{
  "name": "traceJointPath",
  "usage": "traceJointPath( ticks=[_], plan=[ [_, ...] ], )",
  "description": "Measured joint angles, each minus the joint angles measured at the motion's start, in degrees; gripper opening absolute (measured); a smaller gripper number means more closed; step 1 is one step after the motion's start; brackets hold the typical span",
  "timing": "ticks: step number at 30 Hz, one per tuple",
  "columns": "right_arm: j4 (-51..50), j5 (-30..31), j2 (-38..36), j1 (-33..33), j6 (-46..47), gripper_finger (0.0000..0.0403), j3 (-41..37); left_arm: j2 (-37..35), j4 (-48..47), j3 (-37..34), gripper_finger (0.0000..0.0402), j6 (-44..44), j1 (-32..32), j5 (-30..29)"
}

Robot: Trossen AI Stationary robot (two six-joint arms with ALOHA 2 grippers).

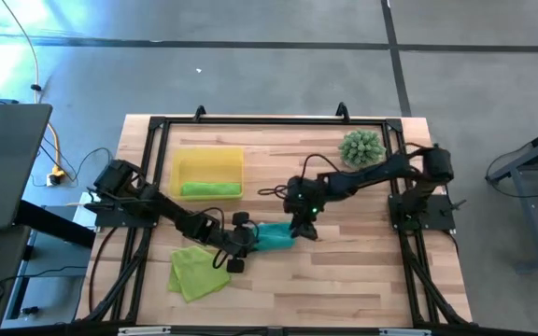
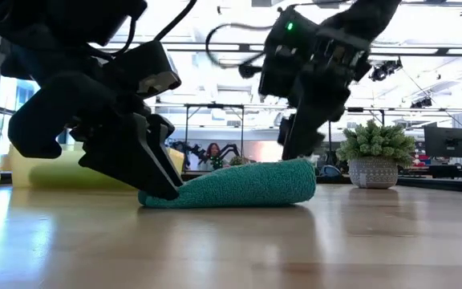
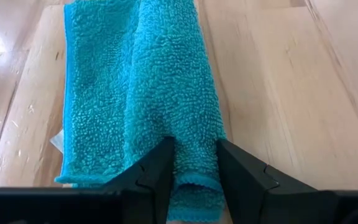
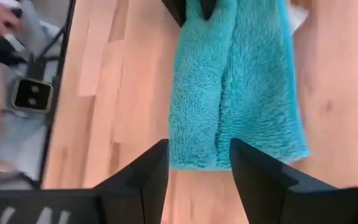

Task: Roll microfiber towels into tight, uniform cylinder then place into a basket
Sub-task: Roll the blue microfiber towel

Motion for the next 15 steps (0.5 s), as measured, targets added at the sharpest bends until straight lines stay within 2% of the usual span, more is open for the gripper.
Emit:
traceJointPath(
  ticks=[4,10,13,15],
  plan=[
    [-1.98,5.96,-3.16,3.68,-7.43,0.0159,0.02,0.02,0.04,-0.07,0.0113,-0.51,0.0,0.18],
    [0.06,26.82,-3.6,14.91,-21.56,0.015,0.02,0.11,0.09,-0.09,0.0113,-1.51,-0.04,-0.68],
    [0.55,35.74,-3.6,18.92,-22.64,0.0145,0.02,0.11,0.11,-0.11,0.0113,-1.57,-0.04,-0.72],
    [1.89,38.61,-3.42,20.63,-21.8,0.0144,0.02,0.11,0.11,-0.11,0.0113,-1.65,-0.04,-0.77]
  ],
)
